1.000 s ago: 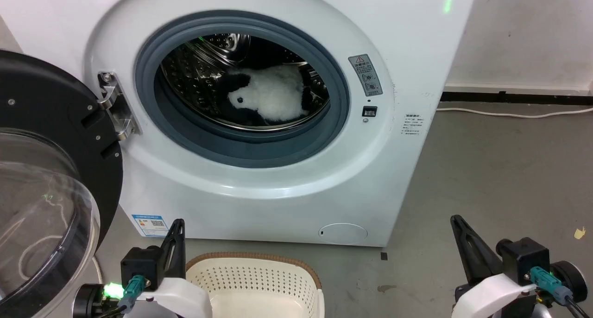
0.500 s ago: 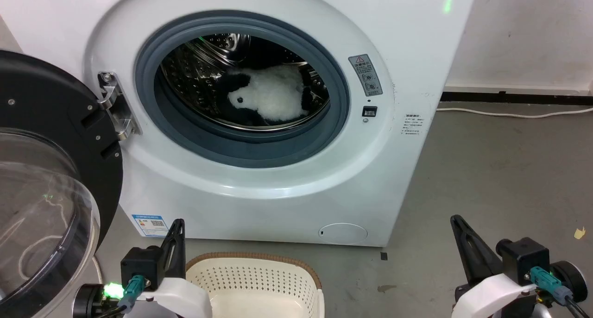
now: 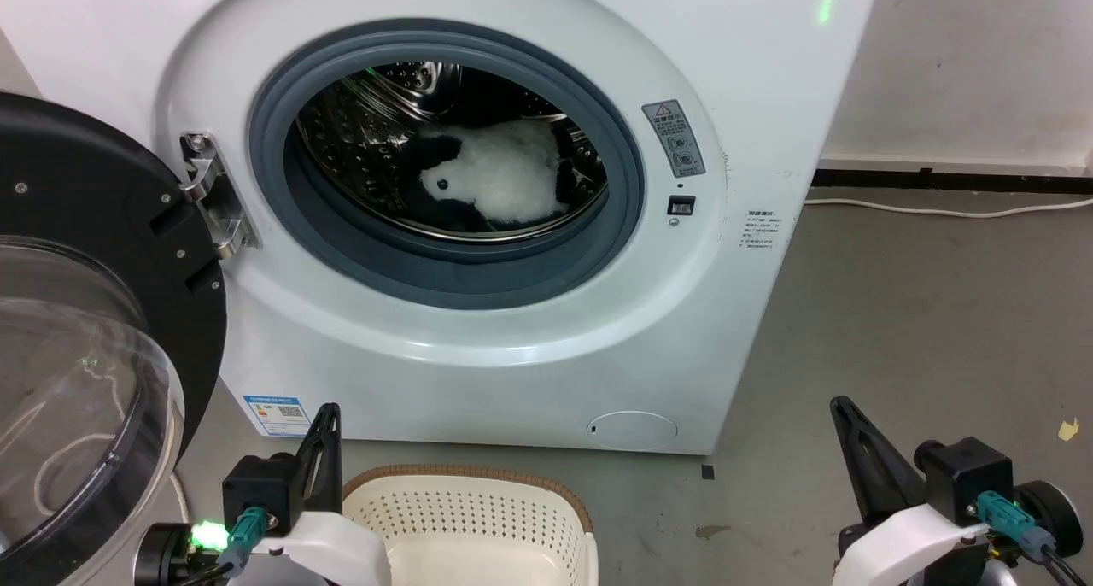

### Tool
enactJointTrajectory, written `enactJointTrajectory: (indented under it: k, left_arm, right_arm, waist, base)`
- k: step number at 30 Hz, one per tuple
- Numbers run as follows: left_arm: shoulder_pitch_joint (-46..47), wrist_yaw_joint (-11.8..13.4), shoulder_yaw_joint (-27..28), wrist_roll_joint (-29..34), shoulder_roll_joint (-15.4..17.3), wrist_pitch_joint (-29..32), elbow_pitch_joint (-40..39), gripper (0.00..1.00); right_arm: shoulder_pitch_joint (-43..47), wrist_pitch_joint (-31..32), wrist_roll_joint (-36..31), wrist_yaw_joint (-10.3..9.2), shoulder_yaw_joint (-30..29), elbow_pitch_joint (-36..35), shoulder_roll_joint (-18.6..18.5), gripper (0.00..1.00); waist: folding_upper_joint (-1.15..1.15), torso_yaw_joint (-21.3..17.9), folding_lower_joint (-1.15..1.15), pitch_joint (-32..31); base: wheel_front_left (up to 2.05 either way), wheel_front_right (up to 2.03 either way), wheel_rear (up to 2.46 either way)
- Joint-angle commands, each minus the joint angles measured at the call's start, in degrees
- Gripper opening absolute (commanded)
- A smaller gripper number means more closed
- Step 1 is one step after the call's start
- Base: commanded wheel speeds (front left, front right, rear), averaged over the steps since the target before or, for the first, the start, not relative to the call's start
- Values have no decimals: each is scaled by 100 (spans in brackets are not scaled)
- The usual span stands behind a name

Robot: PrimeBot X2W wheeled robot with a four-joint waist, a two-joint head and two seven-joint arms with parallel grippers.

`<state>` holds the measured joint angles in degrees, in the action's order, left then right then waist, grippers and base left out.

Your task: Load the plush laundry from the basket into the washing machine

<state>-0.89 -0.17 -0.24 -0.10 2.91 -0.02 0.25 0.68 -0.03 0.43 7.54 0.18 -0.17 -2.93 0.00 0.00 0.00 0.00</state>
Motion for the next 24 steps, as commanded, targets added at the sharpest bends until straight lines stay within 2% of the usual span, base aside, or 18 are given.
enactJointTrajectory:
  k: [1, 24]
  left_arm:
    - [89, 17, 24, 10, -3, 2, -25, 0]
    - [89, 17, 24, 10, -3, 2, -25, 0]
  right_arm:
    - [-68, 3, -43, -5, -18, 17, 5, 0]
    - [-68, 3, -43, -5, -18, 17, 5, 0]
  waist:
    - [0, 0, 0, 0]
    - [0, 0, 0, 0]
  base:
    - [0, 0, 0]
    - [0, 0, 0]
